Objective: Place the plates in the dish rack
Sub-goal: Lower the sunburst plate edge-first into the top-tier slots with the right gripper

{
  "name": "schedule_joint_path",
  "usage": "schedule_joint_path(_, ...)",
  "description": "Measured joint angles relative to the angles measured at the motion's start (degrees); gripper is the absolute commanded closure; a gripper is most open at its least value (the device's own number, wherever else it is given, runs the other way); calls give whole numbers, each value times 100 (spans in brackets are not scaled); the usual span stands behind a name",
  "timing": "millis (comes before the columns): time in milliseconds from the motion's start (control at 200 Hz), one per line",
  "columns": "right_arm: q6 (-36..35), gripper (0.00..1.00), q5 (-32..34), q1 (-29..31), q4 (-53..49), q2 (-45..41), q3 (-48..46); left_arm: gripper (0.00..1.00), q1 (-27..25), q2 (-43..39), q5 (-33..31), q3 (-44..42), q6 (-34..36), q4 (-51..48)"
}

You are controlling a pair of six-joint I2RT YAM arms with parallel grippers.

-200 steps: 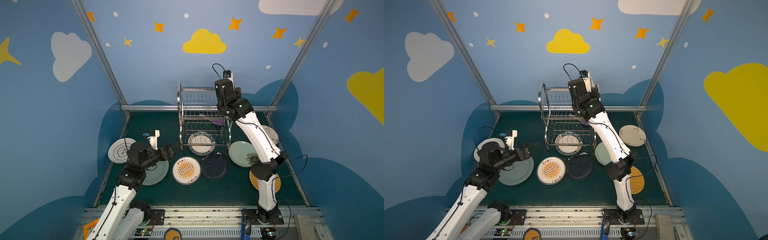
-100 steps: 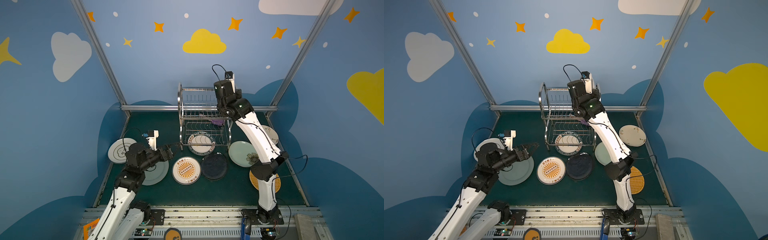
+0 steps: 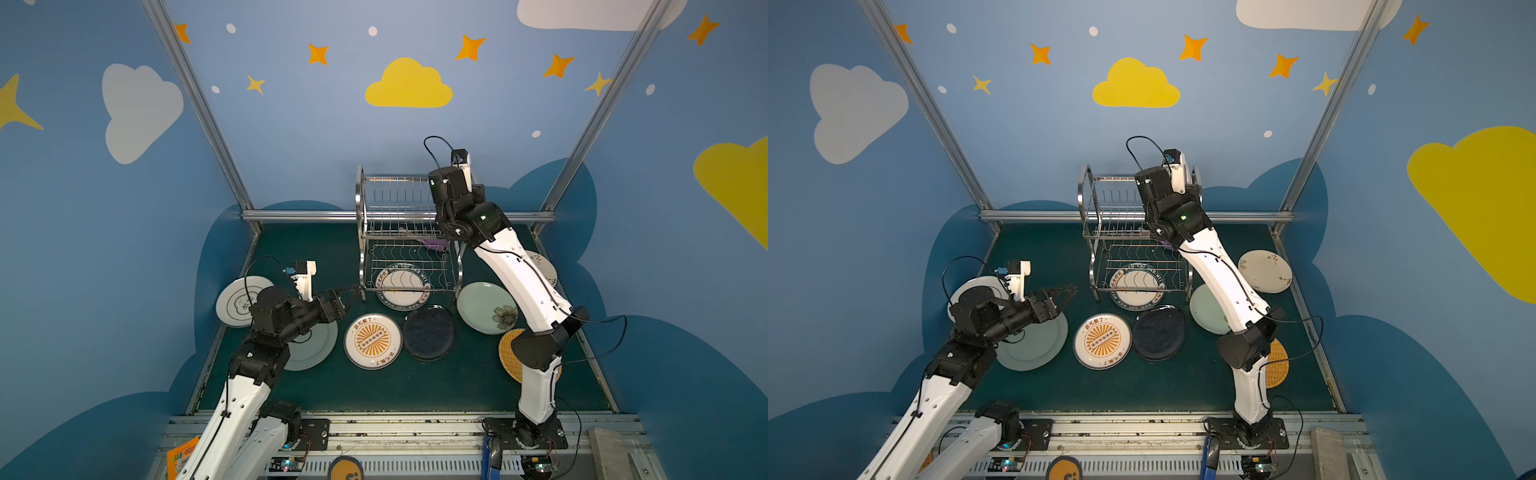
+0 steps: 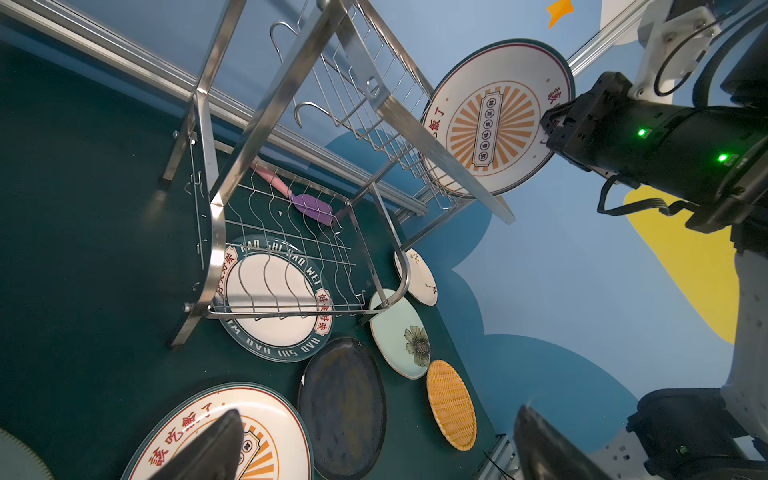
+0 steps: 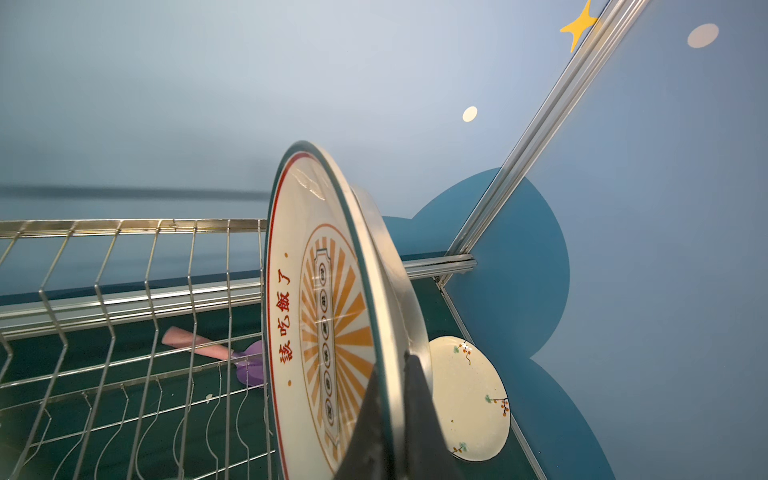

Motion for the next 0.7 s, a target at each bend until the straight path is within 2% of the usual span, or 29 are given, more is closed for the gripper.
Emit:
schedule_joint_path(225,35,100,-98,-33,15,-24,-31,0,0,-2,-9,0,2,-2)
schedule_joint_path(421,35,91,-190,-79,15,-31,-26,0,0,-2,-26,0,17,-20)
schedule_joint_path(546,-15,89,-295,-98,4,-33,-24,0,0,-2,-33,0,24,-46)
schedule_joint_path(621,-44,80,-402,-114,-26,-31,-17,0,0,0,-44,0,31,-46)
schedule_joint_path(696,-105,78,-487,-114,-59,-24,4,0,0,0,-46,0,44,-50)
